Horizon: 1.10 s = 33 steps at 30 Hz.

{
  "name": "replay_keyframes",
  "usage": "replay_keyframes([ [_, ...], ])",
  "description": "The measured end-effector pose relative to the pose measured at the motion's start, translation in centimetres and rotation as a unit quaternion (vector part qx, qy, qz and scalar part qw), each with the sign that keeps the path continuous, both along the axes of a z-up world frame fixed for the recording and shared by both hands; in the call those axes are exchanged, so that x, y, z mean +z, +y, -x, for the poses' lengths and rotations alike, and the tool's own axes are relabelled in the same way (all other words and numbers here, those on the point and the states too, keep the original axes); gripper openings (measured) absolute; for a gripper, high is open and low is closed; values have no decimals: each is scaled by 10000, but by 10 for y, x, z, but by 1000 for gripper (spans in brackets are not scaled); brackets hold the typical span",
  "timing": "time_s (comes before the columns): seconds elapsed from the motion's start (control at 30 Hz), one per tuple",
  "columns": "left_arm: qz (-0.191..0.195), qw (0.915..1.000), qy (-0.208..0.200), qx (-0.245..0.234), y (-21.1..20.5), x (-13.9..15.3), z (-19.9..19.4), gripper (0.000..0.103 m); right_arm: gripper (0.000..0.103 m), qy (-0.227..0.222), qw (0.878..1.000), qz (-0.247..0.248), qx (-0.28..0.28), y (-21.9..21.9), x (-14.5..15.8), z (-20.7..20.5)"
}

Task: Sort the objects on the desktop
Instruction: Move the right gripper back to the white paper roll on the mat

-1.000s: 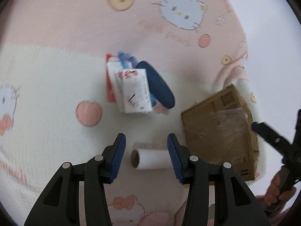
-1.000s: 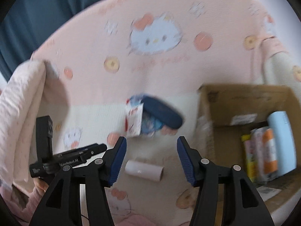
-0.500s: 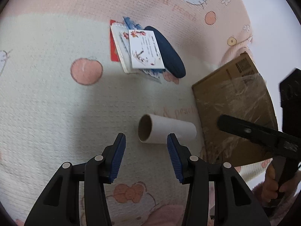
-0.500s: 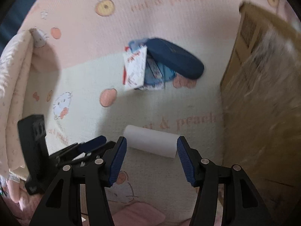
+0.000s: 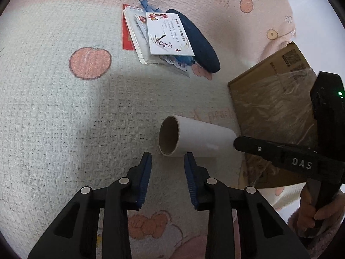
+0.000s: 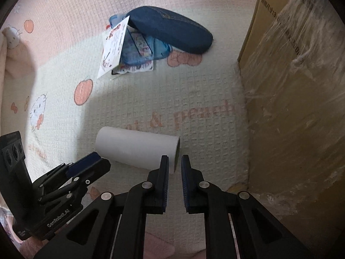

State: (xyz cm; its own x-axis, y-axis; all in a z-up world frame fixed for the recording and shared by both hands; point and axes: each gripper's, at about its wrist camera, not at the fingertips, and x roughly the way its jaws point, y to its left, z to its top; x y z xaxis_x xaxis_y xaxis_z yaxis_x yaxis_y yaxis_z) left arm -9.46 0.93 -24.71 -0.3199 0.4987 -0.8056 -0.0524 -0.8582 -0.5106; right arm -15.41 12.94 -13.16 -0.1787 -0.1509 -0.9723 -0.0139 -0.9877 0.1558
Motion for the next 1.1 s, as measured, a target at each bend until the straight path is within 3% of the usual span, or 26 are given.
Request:
replay_keyframes([
  [0.27, 70, 9997, 180, 152, -4, 9, 27, 34, 10, -9, 9976, 599, 351, -16, -2, 3],
  [0.43, -140, 9997, -49, 172, -11, 5, 39, 35, 11, 84, 9974, 515, 502, -18, 2, 3],
  [0.5, -301, 9992, -196, 167, -13, 0, 38, 35, 15, 156, 9980, 392, 466, -13, 6, 4],
  [0.57, -643, 9971, -340, 201, -16, -5, 35, 36, 39, 253, 9982, 275, 475, -11, 11, 4],
  [0.63, -905, 9943, -447, 329, -19, -9, 33, 37, 51, 454, 9969, 150, 617, -13, 17, 3],
  [0.7, -1186, 9898, -571, 548, -25, -13, 33, 38, 51, 660, 9937, -24, 906, -20, 21, 2],
  [0.77, -1543, 9831, -673, 721, -32, -17, 35, 48, 51, 804, 9891, -203, 1213, -29, 22, 1],
  [0.87, -1889, 9750, -763, 891, -39, -21, 38, 52, 52, 737, 9867, -236, 1430, -33, 18, 3],
  [1.1, -2090, 9672, -935, 1102, -40, -31, 45, 52, 52, 538, 9873, -13, 1494, -39, -5, 5],
])
